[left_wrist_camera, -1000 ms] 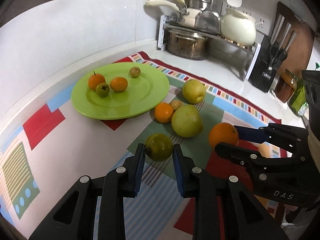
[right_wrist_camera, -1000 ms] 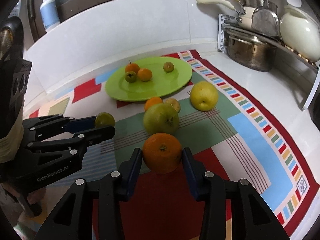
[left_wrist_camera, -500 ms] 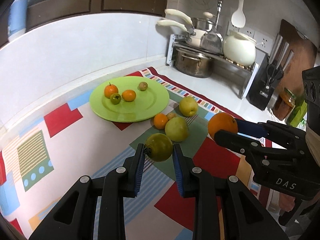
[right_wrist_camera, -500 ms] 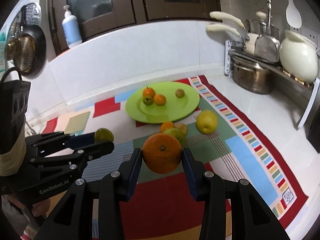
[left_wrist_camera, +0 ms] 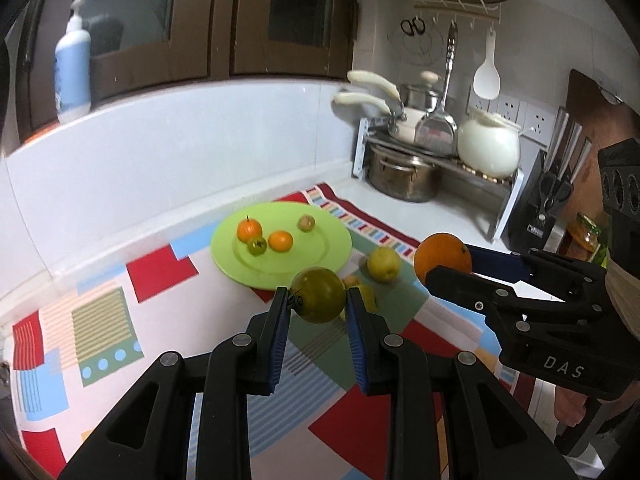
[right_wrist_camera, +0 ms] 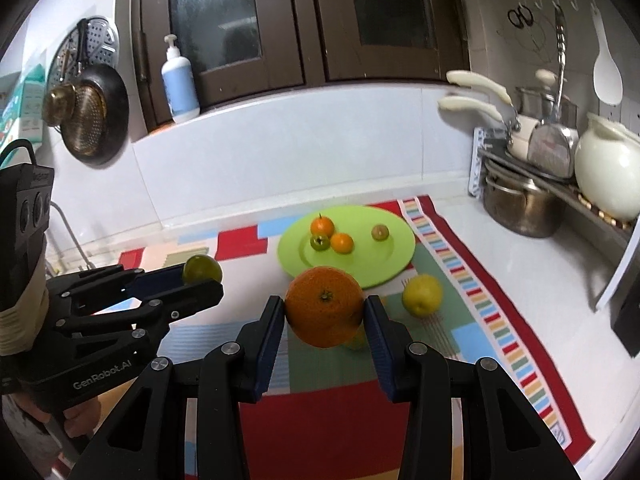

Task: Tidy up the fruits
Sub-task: 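Lift the green fruit with the left tool while the right tool carries the large orange toward the plate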

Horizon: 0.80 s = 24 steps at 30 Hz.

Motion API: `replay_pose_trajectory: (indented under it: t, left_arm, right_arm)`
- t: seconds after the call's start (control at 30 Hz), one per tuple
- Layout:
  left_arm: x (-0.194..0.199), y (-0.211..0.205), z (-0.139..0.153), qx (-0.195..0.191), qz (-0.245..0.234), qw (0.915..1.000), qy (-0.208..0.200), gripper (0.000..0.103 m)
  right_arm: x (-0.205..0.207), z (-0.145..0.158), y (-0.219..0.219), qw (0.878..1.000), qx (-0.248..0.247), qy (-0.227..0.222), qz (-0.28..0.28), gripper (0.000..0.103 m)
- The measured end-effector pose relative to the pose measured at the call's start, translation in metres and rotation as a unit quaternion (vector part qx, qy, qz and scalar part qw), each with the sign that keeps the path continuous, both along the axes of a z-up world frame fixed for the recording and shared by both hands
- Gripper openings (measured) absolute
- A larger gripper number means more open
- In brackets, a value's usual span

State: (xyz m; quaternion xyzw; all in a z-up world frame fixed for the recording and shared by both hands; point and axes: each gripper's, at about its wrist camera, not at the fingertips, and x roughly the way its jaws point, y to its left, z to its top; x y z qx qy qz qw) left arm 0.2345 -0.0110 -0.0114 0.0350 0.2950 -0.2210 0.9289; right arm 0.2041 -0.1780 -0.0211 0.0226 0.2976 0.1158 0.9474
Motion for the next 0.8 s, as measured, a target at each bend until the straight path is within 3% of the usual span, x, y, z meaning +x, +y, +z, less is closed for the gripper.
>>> replay_pose_trajectory:
  t: [0.43, 0.8]
  left_arm:
    - [0.014, -0.014, 0.029, -0.005, 0.031, 0.9990, -0.032, 0.028]
    - [0.059, -0.032, 0.036, 0.001, 0.043, 0.9985, -0.035, 0.028]
  right_arm:
    - [0.025, 0.029, -0.014, 0.999, 0.002, -0.030, 0.027, 0.042]
    - [0.077, 0.045, -0.022, 0.998, -0.010, -0.035, 0.049, 0.042]
